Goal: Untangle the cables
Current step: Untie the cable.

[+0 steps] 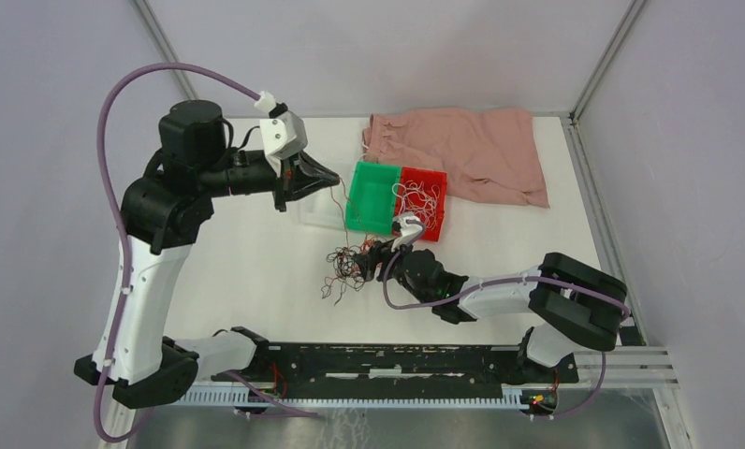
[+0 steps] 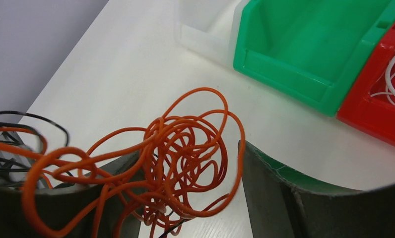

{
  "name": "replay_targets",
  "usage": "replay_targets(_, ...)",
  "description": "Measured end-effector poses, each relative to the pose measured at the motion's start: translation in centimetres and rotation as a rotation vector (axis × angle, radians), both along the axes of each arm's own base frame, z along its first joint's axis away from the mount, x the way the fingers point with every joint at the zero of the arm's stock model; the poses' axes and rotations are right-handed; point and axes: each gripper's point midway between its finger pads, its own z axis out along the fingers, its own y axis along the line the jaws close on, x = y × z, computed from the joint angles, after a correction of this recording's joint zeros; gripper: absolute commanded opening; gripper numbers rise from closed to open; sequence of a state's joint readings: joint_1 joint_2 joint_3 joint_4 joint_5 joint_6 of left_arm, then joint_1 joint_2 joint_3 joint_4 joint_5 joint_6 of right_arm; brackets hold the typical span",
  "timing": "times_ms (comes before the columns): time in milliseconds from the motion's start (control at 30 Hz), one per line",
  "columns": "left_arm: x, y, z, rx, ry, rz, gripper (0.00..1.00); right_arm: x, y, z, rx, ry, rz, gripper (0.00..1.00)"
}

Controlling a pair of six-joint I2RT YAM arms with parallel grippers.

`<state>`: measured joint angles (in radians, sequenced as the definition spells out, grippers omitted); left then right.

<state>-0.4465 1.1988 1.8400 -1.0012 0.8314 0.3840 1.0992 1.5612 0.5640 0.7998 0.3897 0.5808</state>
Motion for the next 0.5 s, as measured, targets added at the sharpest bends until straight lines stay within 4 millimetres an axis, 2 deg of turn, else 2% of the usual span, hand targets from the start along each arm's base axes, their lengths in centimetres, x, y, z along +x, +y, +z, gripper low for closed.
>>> replay_targets(267,1.7,1.1,6.3,-0.080,-0.237,0.122,0.03,-0.1,-0.4,-1.5,-0.001,0.045,-0.022,0.67)
replay_targets(500,2.8,2.4,11.5,-0.159,-0.439,0.234,0.03,-0.3,-0.6,-4.1,-0.025,0.102,-0.035,0.65)
